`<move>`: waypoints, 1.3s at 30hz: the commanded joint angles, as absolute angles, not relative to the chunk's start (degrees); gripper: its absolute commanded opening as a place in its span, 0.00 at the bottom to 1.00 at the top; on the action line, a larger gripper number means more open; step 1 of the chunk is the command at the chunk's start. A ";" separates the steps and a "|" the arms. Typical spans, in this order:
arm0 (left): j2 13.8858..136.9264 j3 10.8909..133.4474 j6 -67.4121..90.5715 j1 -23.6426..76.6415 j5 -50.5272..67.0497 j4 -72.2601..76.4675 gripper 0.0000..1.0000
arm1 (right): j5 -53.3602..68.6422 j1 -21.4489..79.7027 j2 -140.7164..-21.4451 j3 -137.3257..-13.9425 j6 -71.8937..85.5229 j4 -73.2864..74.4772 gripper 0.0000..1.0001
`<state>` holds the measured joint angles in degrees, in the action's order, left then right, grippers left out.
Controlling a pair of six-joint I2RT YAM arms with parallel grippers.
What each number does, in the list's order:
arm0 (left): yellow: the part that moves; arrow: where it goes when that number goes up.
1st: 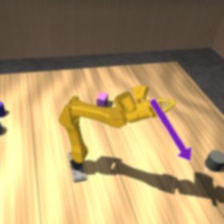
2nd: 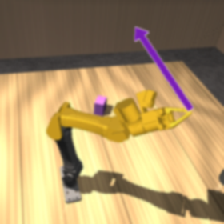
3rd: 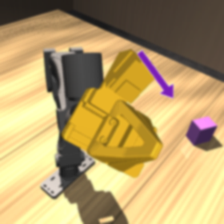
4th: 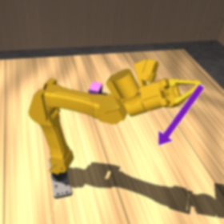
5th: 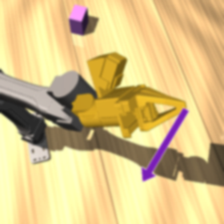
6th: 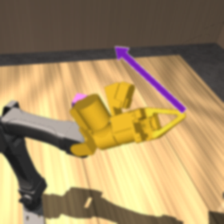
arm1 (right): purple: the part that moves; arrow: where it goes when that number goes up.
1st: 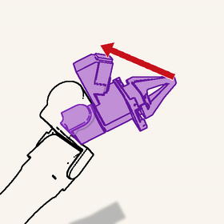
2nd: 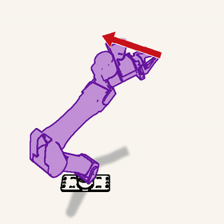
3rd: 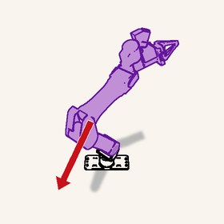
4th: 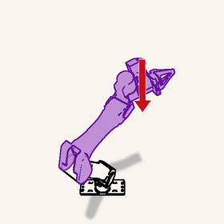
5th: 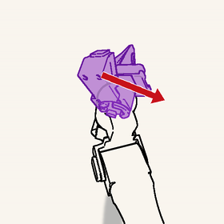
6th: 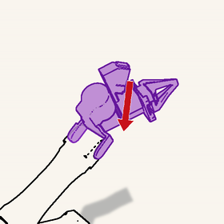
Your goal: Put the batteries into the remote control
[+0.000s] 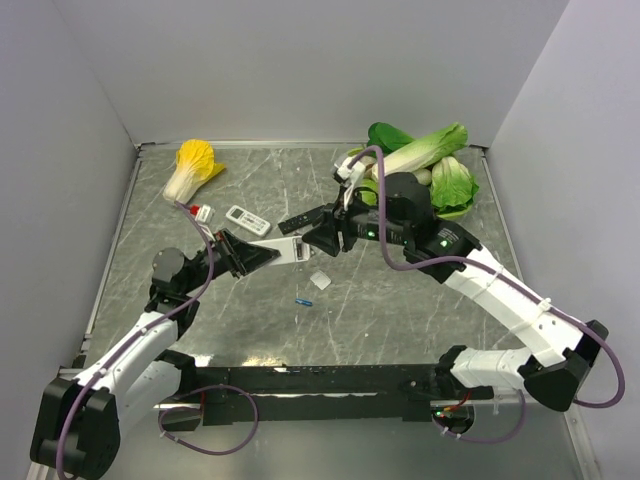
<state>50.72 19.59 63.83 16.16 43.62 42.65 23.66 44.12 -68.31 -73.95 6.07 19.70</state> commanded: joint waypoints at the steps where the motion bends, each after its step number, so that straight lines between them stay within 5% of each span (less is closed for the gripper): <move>1: 49.66 19.95 65.83 16.61 41.04 47.11 0.01 | 14.33 45.96 -70.40 -77.08 2.30 22.23 0.50; 14: 49.13 20.57 66.45 17.14 43.50 48.34 0.01 | 33.90 43.68 -71.02 -75.24 -24.15 22.94 0.47; 32: 49.22 21.71 65.57 17.49 46.05 50.10 0.01 | 40.17 43.16 -72.77 -73.65 -37.18 23.03 0.49; 39: 49.22 21.80 65.74 17.58 46.23 50.98 0.01 | 39.46 43.16 -73.30 -73.65 -37.44 23.11 0.36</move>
<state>50.28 19.31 65.71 17.34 45.23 46.46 38.35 43.46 -72.62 -73.17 -35.62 23.77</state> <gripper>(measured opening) 0.247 0.394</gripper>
